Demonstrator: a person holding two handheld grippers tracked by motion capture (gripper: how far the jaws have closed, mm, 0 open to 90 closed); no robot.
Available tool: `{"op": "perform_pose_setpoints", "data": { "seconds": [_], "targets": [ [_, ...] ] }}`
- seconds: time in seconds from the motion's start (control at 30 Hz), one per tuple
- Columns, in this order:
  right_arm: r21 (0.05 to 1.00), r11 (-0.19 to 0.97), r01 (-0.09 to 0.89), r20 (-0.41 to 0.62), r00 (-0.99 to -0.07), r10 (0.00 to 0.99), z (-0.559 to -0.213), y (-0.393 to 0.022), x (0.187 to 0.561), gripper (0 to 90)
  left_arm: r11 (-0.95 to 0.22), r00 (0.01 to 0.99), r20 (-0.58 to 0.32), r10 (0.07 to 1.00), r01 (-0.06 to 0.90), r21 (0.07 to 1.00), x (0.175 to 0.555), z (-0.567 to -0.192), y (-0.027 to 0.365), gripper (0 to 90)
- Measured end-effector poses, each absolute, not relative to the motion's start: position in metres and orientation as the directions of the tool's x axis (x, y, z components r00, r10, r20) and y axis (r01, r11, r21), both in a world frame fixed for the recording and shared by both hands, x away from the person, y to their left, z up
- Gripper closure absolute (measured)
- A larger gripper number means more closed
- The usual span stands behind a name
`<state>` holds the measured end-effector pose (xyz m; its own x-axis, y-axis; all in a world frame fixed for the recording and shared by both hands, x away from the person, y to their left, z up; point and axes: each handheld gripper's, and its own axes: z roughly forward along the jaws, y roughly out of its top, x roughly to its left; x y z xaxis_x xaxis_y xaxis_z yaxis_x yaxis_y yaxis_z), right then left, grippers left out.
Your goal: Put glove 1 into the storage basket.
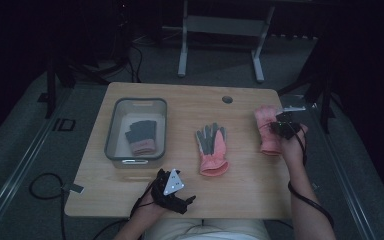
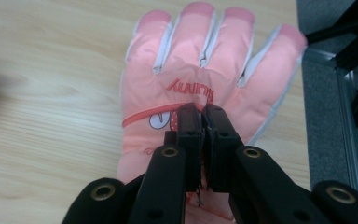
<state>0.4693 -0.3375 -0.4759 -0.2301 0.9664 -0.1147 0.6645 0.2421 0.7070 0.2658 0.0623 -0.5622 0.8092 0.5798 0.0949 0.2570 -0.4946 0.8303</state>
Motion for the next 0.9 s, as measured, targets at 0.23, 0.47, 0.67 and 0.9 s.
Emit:
{"op": "perform_pose_setpoints", "data": {
  "seconds": [0.23, 0.47, 0.67, 0.9],
  "targets": [
    [0.766, 0.161, 0.623, -0.039, -0.205, 0.978, -0.438, -0.306, 0.428, 86.4, -0.497, 0.809, 0.098, 0.58, 0.256, 0.829, 0.265, -0.562, 0.062, 1.9],
    [0.789, 0.135, 0.599, 0.009, -0.232, 0.973, -0.424, -0.288, 0.394, 86.5, -0.498, 0.81, 0.099, 0.579, 0.254, 0.829, 0.264, -0.561, 0.062, 1.9],
    [0.788, 0.115, 0.605, 0.032, -0.226, 0.973, -0.437, -0.281, 0.375, 86.4, -0.496, 0.812, 0.098, 0.576, 0.252, 0.831, 0.264, -0.561, 0.062, 1.9],
    [0.752, 0.128, 0.647, 0.011, -0.206, 0.978, -0.469, -0.273, 0.375, 86.4, -0.499, 0.814, 0.094, 0.574, 0.257, 0.827, 0.264, -0.562, 0.061, 1.9]
  ]
}}
